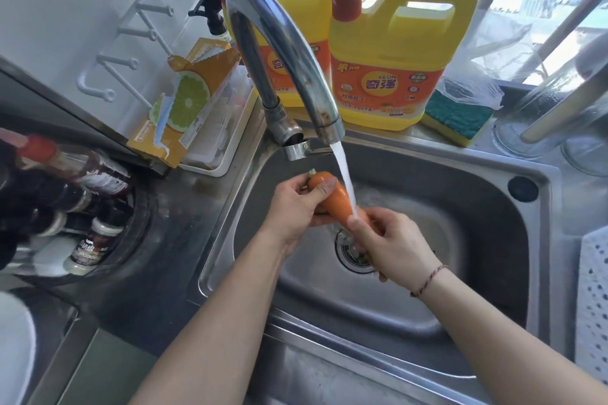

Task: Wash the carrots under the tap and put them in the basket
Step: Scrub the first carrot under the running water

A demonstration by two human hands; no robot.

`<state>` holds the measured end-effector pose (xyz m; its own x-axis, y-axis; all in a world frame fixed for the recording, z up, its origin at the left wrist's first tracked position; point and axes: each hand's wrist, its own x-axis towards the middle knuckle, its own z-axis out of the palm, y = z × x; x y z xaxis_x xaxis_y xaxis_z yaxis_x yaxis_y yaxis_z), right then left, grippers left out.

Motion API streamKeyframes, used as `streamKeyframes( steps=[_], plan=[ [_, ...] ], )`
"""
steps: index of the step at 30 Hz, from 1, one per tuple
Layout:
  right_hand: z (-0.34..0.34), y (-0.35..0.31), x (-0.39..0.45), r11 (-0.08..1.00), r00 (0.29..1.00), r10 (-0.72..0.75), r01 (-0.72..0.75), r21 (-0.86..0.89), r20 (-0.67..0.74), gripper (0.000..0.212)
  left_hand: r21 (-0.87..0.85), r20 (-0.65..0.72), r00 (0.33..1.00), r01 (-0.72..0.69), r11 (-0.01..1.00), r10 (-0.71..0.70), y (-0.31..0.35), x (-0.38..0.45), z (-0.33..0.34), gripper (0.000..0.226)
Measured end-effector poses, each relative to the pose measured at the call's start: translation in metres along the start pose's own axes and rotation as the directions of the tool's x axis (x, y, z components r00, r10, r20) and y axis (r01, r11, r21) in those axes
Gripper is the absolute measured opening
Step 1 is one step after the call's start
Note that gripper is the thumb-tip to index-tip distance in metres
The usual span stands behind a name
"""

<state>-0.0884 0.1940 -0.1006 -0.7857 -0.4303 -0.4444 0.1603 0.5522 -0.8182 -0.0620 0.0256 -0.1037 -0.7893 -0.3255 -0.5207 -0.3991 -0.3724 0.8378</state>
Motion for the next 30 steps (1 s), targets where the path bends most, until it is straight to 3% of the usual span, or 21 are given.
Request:
streamKeyframes(
  steps=[3,5,9,11,16,19,22,24,27,30],
  plan=[
    [0.003,-0.002,0.006,0.987,0.992,0.060,-0.076,-0.143,-0.109,0.046,-0.004,-0.024,1.000,0.018,1.000,-0.018,-0.005,-0.002,0.007,0.011],
    [0.002,-0.005,0.007,0.978,0.989,0.111,-0.125,-0.165,-0.094,0.051,0.009,-0.018,1.000,0.015,1.000,-0.015,-0.008,-0.003,0.007,0.011],
    [-0.002,0.001,0.003,0.985,0.990,-0.035,0.057,-0.160,0.133,0.031,-0.010,-0.005,1.000,0.020,1.000,-0.020,-0.005,0.000,-0.004,0.011],
    [-0.002,0.004,0.004,0.985,0.984,-0.068,0.093,-0.146,0.167,0.023,-0.027,-0.010,1.000,0.018,0.999,-0.019,-0.006,0.001,-0.007,0.013],
    [0.001,-0.014,0.010,0.980,0.987,0.159,-0.157,-0.125,0.009,0.057,-0.080,0.046,0.999,-0.008,0.997,0.012,-0.012,-0.003,-0.003,0.021],
    [0.000,-0.023,0.009,0.934,0.914,0.348,-0.357,0.004,0.208,0.072,-0.096,0.158,0.987,-0.024,0.995,0.039,-0.008,-0.004,-0.008,0.036],
    [-0.002,-0.015,0.007,0.904,0.882,0.239,-0.355,0.239,0.406,0.056,-0.178,0.272,0.960,-0.022,0.984,0.071,-0.003,-0.001,-0.026,0.038],
    [0.000,-0.007,0.005,0.890,0.928,0.118,-0.257,0.377,0.354,0.038,-0.236,0.289,0.954,-0.008,0.972,0.078,-0.001,0.001,-0.037,0.041],
    [0.005,-0.002,0.003,0.936,0.971,0.042,-0.121,0.331,0.236,0.020,-0.191,0.205,0.978,0.011,0.982,0.028,0.000,0.000,-0.033,0.047],
    [0.007,0.000,0.000,0.949,0.970,0.011,-0.087,0.303,0.245,0.024,-0.145,0.109,0.994,-0.013,0.989,0.029,-0.002,0.000,-0.027,0.048]
  ],
)
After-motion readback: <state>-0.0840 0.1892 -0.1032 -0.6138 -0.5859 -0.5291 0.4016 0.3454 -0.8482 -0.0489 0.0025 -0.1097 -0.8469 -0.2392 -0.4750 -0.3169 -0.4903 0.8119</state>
